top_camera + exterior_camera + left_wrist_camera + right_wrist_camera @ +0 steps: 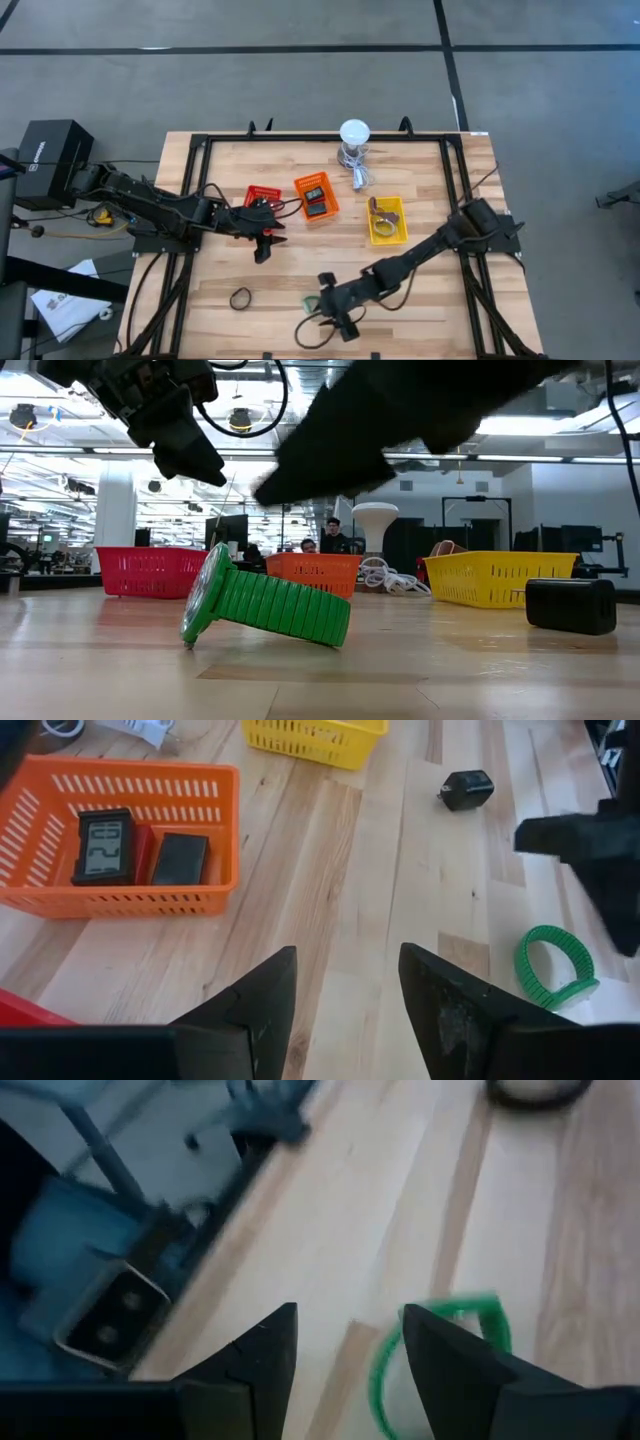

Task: Pick & Place Office items
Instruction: Put the green wrist watch into the yellow bin

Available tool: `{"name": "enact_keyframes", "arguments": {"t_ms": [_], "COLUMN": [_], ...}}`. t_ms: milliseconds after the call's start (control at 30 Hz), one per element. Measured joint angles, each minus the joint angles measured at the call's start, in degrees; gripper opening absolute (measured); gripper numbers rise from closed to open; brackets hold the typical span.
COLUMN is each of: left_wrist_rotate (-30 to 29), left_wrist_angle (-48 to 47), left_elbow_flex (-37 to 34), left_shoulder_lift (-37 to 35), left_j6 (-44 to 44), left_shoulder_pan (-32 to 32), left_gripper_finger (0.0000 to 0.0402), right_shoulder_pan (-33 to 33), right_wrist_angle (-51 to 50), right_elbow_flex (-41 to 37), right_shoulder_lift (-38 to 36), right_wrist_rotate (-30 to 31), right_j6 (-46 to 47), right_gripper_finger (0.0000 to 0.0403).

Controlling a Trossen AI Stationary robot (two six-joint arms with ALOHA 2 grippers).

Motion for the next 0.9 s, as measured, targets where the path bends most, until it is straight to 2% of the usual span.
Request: {"name": "enact_keyframes", "arguments": {"t_ms": [133, 333, 433, 700, 800, 900], "left_wrist_rotate": [0.1, 0.1, 0.1, 0.1, 0.1, 0.1], "left_wrist_angle": [0.1, 0.1, 0.1, 0.2, 0.4, 0.5], "left_elbow_flex": [0.0, 0.0, 0.0, 0.0, -0.2, -1.1], "left_shoulder_lift": [0.0, 0.0, 0.0, 0.0, 0.0, 0.0], "left_j6": [0.0, 0.1, 0.2, 0.2, 0.2, 0.2], "left_shoulder_pan": [0.0, 0.0, 0.0, 0.0, 0.0, 0.0], "left_gripper_finger": [0.017, 0.0168, 0.0167, 0.0167, 0.0167, 0.0167], "right_shoulder_pan": [-1.0, -2.3, -2.3, -2.5, -3.2, -4.0], "right_wrist_angle": [-8.9, -15.1, -12.5, -5.7, -6.2, -6.8], "right_elbow_flex": [4.6, 5.5, 5.7, 5.5, 5.5, 5.5], "right_shoulder_lift": [1.9, 1.8, 3.3, 7.4, 7.3, 6.9], "right_wrist_rotate": [-1.8, -3.7, -8.3, -9.1, -9.0, -9.1], "right_j6": [0.9, 0.6, 0.1, -5.3, -6.1, -6.3], "right_gripper_finger": [0.0175, 0.0175, 0.0175, 0.0172, 0.0157, 0.0124]}}
